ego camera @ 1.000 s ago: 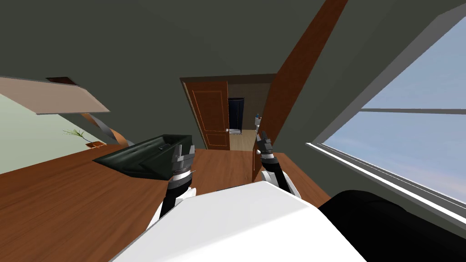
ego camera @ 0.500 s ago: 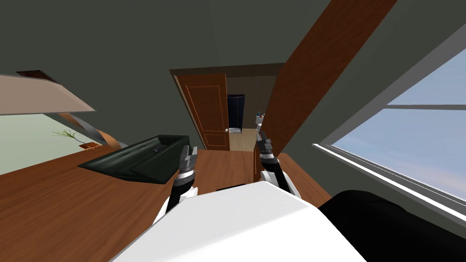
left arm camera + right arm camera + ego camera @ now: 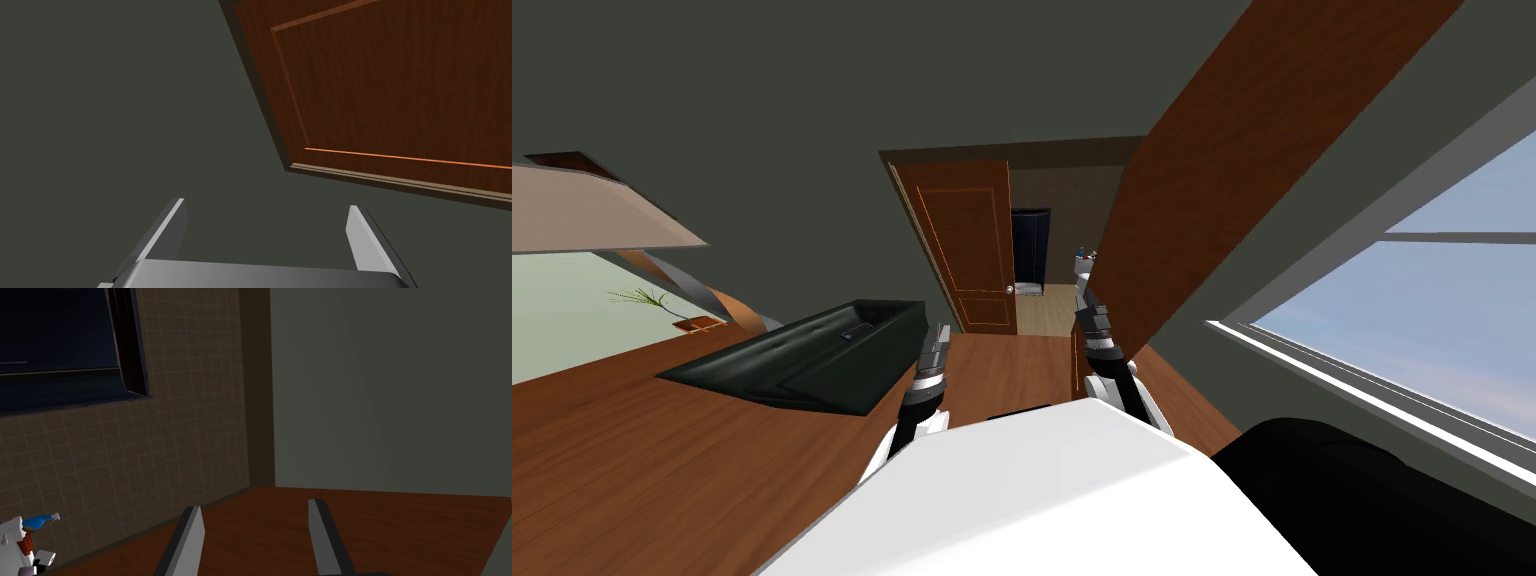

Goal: Pull the door open

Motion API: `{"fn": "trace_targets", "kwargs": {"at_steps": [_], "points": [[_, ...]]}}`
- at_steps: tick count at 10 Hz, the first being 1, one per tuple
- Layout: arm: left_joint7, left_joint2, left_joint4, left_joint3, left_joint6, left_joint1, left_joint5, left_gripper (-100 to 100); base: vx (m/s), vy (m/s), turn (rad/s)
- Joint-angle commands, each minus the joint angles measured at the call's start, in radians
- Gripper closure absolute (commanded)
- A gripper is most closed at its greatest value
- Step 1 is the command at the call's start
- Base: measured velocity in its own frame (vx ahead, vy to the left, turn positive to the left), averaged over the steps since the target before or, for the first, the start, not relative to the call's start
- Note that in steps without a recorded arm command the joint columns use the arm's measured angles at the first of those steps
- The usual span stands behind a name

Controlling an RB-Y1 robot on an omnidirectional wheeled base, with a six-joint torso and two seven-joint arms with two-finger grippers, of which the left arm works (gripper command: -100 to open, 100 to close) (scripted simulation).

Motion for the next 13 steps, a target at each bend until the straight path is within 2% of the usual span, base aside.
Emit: {"fn": "trace_targets", "kwargs": {"at_steps": [1, 13], "points": [[-0.029, 0.003, 0.025, -0.001, -0.003, -0.009, -0.010, -100, 0.098, 0.008, -0.006], [-0.250, 0.021, 0.241, -0.007, -0.033, -0.087, -0.089, -100, 0.096, -0.009, 0.000]]}}
